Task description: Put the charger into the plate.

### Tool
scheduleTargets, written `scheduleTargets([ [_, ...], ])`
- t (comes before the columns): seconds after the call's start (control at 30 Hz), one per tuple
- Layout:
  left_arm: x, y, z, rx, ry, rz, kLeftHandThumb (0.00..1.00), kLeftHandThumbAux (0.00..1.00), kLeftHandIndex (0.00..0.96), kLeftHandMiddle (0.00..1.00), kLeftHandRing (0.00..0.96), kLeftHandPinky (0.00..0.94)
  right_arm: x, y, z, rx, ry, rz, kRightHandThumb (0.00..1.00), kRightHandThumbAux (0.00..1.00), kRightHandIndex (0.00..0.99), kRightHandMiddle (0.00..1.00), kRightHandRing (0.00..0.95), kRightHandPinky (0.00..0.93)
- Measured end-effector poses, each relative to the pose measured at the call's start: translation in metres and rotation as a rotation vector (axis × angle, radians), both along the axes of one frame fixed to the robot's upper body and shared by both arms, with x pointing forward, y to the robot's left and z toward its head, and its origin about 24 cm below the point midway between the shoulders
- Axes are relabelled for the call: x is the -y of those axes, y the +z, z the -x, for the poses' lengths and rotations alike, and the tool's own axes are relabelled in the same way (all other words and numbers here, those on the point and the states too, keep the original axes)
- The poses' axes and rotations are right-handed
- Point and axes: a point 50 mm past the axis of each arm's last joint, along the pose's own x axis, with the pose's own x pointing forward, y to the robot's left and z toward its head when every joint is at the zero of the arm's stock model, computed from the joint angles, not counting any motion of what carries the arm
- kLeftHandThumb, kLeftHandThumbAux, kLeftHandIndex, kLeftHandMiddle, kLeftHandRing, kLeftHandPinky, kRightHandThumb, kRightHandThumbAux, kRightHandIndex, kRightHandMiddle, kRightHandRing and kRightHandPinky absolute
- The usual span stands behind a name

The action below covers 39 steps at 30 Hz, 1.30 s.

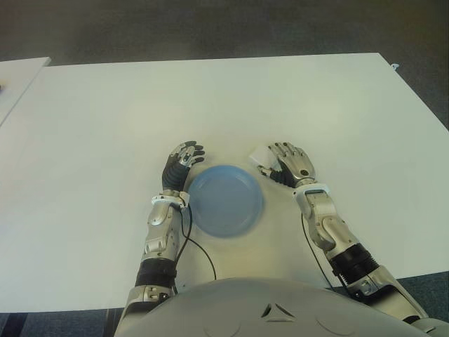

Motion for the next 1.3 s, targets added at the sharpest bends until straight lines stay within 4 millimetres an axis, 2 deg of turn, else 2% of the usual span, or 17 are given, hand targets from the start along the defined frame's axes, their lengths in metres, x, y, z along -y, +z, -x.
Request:
scheduleTargets([
  [0.93, -0.001, -0.001, 0.004, -0.001, -0.003, 0.039, 0.0, 0.568, 0.333, 0.392, 0.384, 0.364, 0.004, -0.019, -0.003, -0.024, -0.008, -0.007, 0.397, 0.106, 0.0, 0.0, 0.0, 0.006],
  [1.1, -0.001, -0.001, 0.004, -0.001, -0.004, 0.039, 0.0, 0.566, 0.332, 0.39, 0.383, 0.365, 0.004, -0.02, -0.004, -0.02, -0.01, -0.001, 0.407, 0.114, 0.0, 0.0, 0.0, 0.048],
  [1.23, -0.001, -0.001, 0.004, 0.0, -0.004, 0.038, 0.0, 0.564, 0.332, 0.39, 0.383, 0.366, 0.005, -0.021, -0.005, -0.011, -0.009, 0.001, 0.443, 0.168, 0.0, 0.0, 0.0, 0.128],
  [1.27, -0.001, -0.001, 0.004, 0.001, -0.004, 0.038, 0.0, 0.563, 0.332, 0.39, 0.382, 0.366, 0.005, -0.021, -0.005, -0.008, -0.007, 0.001, 0.447, 0.186, 0.004, 0.011, 0.024, 0.152],
  [1.3, 0.0, -0.001, 0.004, 0.001, -0.004, 0.038, 0.0, 0.561, 0.332, 0.389, 0.381, 0.365, 0.005, -0.021, -0.006, -0.002, -0.005, 0.002, 0.466, 0.224, 0.064, 0.135, 0.155, 0.258],
])
